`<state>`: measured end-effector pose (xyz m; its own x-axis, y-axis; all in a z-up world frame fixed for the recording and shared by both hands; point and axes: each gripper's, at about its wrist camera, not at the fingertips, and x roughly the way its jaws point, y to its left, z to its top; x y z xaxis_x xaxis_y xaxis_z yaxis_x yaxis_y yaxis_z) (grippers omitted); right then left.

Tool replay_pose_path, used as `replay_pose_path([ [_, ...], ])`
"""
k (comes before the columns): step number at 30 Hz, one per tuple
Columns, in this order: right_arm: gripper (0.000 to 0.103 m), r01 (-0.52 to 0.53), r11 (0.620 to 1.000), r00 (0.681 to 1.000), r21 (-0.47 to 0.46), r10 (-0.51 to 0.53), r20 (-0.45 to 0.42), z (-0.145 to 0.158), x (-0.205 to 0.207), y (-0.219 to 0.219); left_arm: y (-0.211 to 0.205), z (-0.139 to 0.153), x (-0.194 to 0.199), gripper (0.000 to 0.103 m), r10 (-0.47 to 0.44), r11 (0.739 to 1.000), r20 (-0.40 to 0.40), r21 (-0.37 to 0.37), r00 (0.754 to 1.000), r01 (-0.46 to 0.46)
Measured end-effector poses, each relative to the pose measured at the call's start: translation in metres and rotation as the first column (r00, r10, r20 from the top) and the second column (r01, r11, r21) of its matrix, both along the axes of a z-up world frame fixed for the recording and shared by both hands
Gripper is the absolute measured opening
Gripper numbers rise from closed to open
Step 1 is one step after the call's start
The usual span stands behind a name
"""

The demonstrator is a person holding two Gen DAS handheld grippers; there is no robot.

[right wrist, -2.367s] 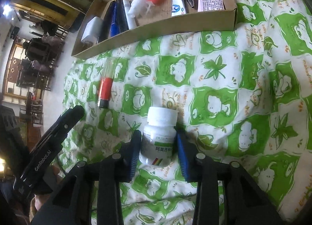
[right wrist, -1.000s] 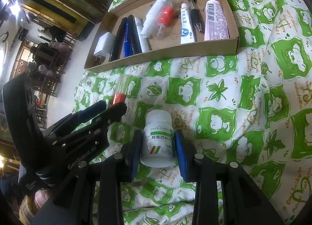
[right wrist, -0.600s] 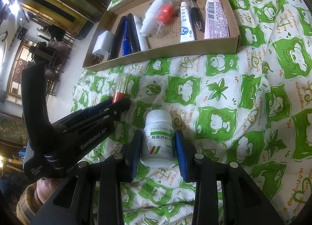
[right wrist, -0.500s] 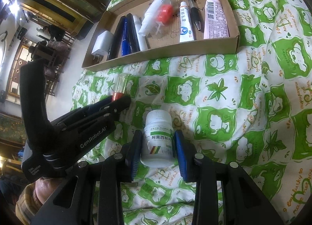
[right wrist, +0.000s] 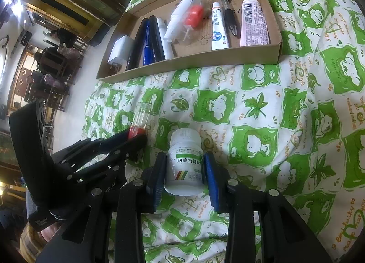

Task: Organize rigid objects
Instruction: 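Grasp the red lighter with the left tool while the right tool holds the pill bottle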

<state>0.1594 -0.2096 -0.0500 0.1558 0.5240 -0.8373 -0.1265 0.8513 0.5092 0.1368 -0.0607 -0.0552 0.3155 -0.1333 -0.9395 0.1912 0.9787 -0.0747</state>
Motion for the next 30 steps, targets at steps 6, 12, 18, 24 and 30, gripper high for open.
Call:
replay_pose_path([
  [6, 0.030, -0.007, 0.998, 0.998, -0.055, 0.010, 0.057, 0.007, 0.000, 0.004, -0.005, -0.003, 0.011, 0.020, 0.022, 1.000, 0.009, -0.007, 1.000, -0.022],
  [12, 0.030, 0.007, 0.993, 0.985, -0.121, 0.014, 0.174, 0.024, -0.002, 0.005, 0.003, 0.006, 0.010, 0.019, 0.066, 0.996, 0.040, -0.059, 0.997, -0.063],
  [18, 0.030, 0.032, 0.983, 0.956, -0.181, 0.023, 0.293, 0.042, -0.007, 0.007, 0.009, 0.034, 0.001, 0.019, 0.123, 0.990, 0.119, -0.084, 0.985, -0.113],
  [24, 0.030, 0.085, 0.972, 0.903, -0.219, 0.018, 0.430, 0.065, -0.013, 0.003, 0.016, 0.062, 0.001, 0.019, 0.167, 0.983, 0.209, -0.117, 0.964, -0.145],
  [30, 0.030, 0.110, 0.966, 0.876, -0.235, 0.017, 0.482, 0.075, -0.013, 0.003, 0.018, 0.077, 0.009, 0.019, 0.193, 0.976, 0.247, -0.146, 0.950, -0.160],
])
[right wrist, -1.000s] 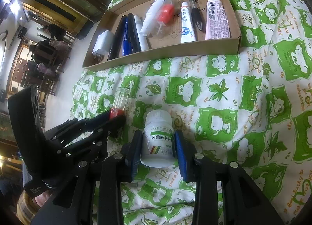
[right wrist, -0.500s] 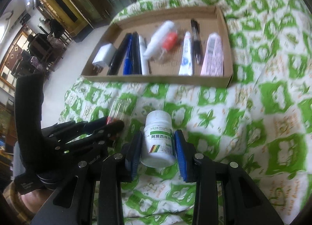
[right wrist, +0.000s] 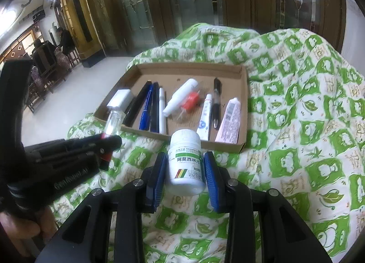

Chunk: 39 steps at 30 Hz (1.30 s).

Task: Organize rigid objects
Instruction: 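Grasp the red lighter with the left tool while the right tool holds the pill bottle, then carry the red lighter and pill bottle over the tray with both tools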

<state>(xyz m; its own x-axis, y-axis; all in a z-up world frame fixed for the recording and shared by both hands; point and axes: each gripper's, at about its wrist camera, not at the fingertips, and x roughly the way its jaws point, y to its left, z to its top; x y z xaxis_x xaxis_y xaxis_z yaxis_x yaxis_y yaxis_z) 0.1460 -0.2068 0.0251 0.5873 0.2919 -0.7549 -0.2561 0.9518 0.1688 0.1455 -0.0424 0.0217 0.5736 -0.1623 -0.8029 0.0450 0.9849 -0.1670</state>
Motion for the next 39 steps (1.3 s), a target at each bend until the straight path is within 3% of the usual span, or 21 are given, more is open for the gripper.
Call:
replay_pose_path([
  [17, 0.030, 0.024, 0.999, 0.998, -0.029, -0.023, 0.054, 0.009, 0.022, -0.001, 0.008, 0.008, 0.035, 0.019, -0.007, 0.999, 0.027, 0.034, 1.000, 0.006],
  [28, 0.030, 0.030, 0.999, 0.999, -0.021, -0.029, 0.025, 0.003, 0.053, -0.003, 0.021, 0.002, 0.067, 0.019, -0.004, 1.000, 0.005, 0.029, 1.000, 0.004],
  [39, 0.030, 0.019, 0.998, 1.000, 0.054, -0.017, -0.024, 0.004, 0.088, -0.008, 0.049, -0.004, 0.104, 0.019, 0.033, 0.999, -0.013, 0.024, 0.999, -0.033],
])
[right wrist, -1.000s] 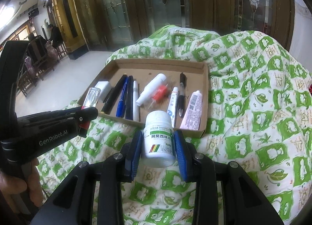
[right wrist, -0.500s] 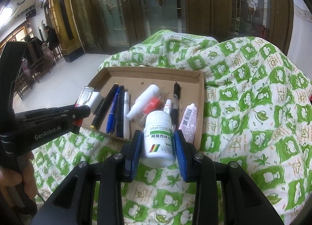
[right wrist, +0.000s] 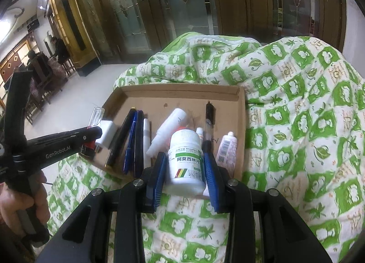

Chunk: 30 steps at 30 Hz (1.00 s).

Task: Organize rigid objects
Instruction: 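Carry the red lighter and pill bottle over the tray with both tools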

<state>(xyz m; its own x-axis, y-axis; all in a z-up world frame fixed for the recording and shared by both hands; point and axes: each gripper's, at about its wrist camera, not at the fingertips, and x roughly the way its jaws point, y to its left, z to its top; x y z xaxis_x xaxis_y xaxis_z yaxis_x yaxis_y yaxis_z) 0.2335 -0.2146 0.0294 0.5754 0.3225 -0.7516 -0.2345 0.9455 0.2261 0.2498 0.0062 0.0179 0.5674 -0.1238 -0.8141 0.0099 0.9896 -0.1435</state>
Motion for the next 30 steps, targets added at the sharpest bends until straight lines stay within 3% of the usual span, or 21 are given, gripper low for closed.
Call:
replay_pose_path([
  [12, 0.030, -0.034, 0.999, 0.997, 0.036, 0.037, -0.074, -0.010, 0.063, 0.012, 0.011, -0.014, 0.055, 0.020, 0.023, 0.999, -0.031, 0.044, 0.999, -0.021],
  [19, 0.030, -0.043, 0.989, 0.989, 0.141, 0.062, -0.132, -0.025, 0.104, 0.041, 0.018, -0.031, 0.082, 0.020, 0.024, 0.998, -0.055, 0.058, 0.998, -0.021],
  [30, 0.030, -0.049, 0.992, 0.978, 0.116, 0.071, -0.195, -0.059, 0.135, 0.066, 0.015, -0.054, 0.108, 0.019, 0.006, 0.996, -0.090, 0.093, 0.996, 0.002],
])
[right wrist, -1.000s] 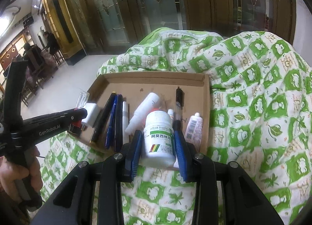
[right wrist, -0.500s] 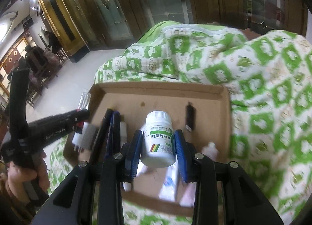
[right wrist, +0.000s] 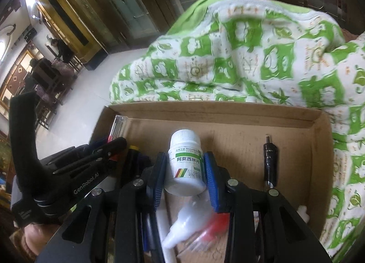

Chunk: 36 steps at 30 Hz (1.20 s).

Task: Organize rigid objects
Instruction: 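Carry the red lighter and pill bottle over the tray with both tools, then lower the lighter and pill bottle into the tray and open both tools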

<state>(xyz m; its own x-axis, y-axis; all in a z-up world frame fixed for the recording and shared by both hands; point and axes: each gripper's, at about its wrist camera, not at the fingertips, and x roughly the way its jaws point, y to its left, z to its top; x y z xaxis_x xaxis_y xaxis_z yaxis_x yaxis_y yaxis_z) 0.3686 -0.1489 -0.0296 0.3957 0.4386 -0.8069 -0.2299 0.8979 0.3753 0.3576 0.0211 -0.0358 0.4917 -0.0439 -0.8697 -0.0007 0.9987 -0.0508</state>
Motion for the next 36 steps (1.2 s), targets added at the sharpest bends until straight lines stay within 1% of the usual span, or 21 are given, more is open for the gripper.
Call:
replay_pose_path([
  [3, 0.030, -0.009, 1.000, 1.000, -0.015, 0.009, 0.010, -0.004, 0.002, 0.003, 0.002, -0.001, 0.002, 0.020, -0.005, 1.000, 0.009, 0.002, 1.000, 0.005],
  [5, 0.030, -0.010, 1.000, 1.000, -0.013, 0.010, 0.016, -0.005, 0.003, 0.003, 0.001, 0.000, 0.001, 0.021, -0.011, 1.000, 0.014, -0.010, 1.000, 0.011],
  [7, 0.035, -0.009, 1.000, 1.000, -0.015, 0.010, 0.020, -0.004, 0.002, 0.002, 0.001, 0.000, 0.003, 0.024, -0.011, 1.000, 0.013, -0.016, 1.000, 0.011],
  [9, 0.040, -0.002, 1.000, 0.999, -0.025, 0.003, 0.048, 0.000, -0.002, 0.001, 0.001, 0.003, -0.001, 0.037, -0.004, 1.000, 0.017, -0.024, 1.000, 0.005],
  [10, 0.044, 0.000, 1.000, 0.998, -0.029, 0.002, 0.063, 0.003, -0.005, 0.000, 0.002, 0.007, -0.006, 0.040, 0.003, 1.000, 0.023, -0.027, 1.000, -0.002],
  [12, 0.046, 0.019, 0.999, 0.995, -0.041, -0.015, 0.098, 0.012, -0.014, -0.004, 0.005, 0.017, -0.019, 0.050, 0.033, 0.998, 0.050, -0.048, 0.998, -0.031],
  [15, 0.047, 0.056, 0.998, 0.990, -0.036, -0.051, 0.130, 0.026, -0.034, -0.014, 0.007, 0.032, -0.047, 0.054, 0.077, 0.994, 0.090, -0.084, 0.993, -0.069],
  [16, 0.052, 0.068, 0.997, 0.989, -0.035, -0.063, 0.137, 0.030, -0.042, -0.019, 0.006, 0.036, -0.060, 0.056, 0.080, 0.993, 0.103, -0.095, 0.992, -0.070],
  [17, 0.055, 0.075, 0.997, 0.988, -0.034, -0.070, 0.141, 0.034, -0.051, -0.022, 0.003, 0.040, -0.076, 0.061, 0.084, 0.992, 0.114, -0.099, 0.990, -0.073],
  [18, 0.060, 0.081, 0.996, 0.987, -0.031, -0.076, 0.143, 0.037, -0.058, -0.025, 0.003, 0.042, -0.087, 0.063, 0.086, 0.992, 0.123, -0.099, 0.989, -0.074],
  [22, 0.071, 0.105, 0.994, 0.987, -0.008, -0.103, 0.125, 0.044, -0.105, -0.042, -0.007, 0.047, -0.147, 0.067, 0.099, 0.990, 0.156, -0.116, 0.983, -0.081],
  [23, 0.072, 0.104, 0.995, 0.987, -0.012, -0.102, 0.123, 0.043, -0.114, -0.042, -0.010, 0.047, -0.165, 0.069, 0.103, 0.989, 0.168, -0.119, 0.980, -0.083],
  [24, 0.074, 0.098, 0.995, 0.988, -0.021, -0.094, 0.120, 0.043, -0.125, -0.042, -0.013, 0.047, -0.175, 0.073, 0.099, 0.991, 0.175, -0.110, 0.980, -0.080],
  [25, 0.074, 0.088, 0.996, 0.989, -0.031, -0.084, 0.119, 0.042, -0.137, -0.043, -0.017, 0.046, -0.187, 0.076, 0.089, 0.994, 0.183, -0.084, 0.979, -0.075],
  [26, 0.075, 0.080, 0.996, 0.990, -0.038, -0.075, 0.118, 0.041, -0.148, -0.042, -0.024, 0.044, -0.200, 0.076, 0.072, 0.997, 0.189, -0.037, 0.979, -0.066],
  [28, 0.086, 0.058, 0.997, 0.991, -0.056, -0.051, 0.125, 0.041, -0.169, -0.042, -0.032, 0.045, -0.214, 0.077, 0.045, 0.998, 0.195, 0.030, 0.980, -0.052],
  [29, 0.089, 0.046, 0.997, 0.991, -0.069, -0.037, 0.131, 0.041, -0.179, -0.041, -0.037, 0.047, -0.224, 0.077, 0.031, 0.997, 0.203, 0.065, 0.979, -0.045],
  [31, 0.095, 0.037, 0.995, 0.991, -0.089, -0.025, 0.131, 0.040, -0.191, -0.043, -0.041, 0.052, -0.236, 0.078, 0.013, 0.994, 0.217, 0.104, 0.976, -0.036],
  [33, 0.098, 0.050, 0.993, 0.992, -0.107, -0.037, 0.123, 0.038, -0.199, -0.048, -0.045, 0.060, -0.248, 0.081, -0.002, 0.989, 0.231, 0.143, 0.973, -0.032],
  [36, 0.101, 0.077, 0.989, 0.991, -0.123, -0.062, 0.122, 0.037, -0.208, -0.057, -0.050, 0.072, -0.263, 0.083, -0.012, 0.985, 0.260, 0.171, 0.966, -0.033],
])
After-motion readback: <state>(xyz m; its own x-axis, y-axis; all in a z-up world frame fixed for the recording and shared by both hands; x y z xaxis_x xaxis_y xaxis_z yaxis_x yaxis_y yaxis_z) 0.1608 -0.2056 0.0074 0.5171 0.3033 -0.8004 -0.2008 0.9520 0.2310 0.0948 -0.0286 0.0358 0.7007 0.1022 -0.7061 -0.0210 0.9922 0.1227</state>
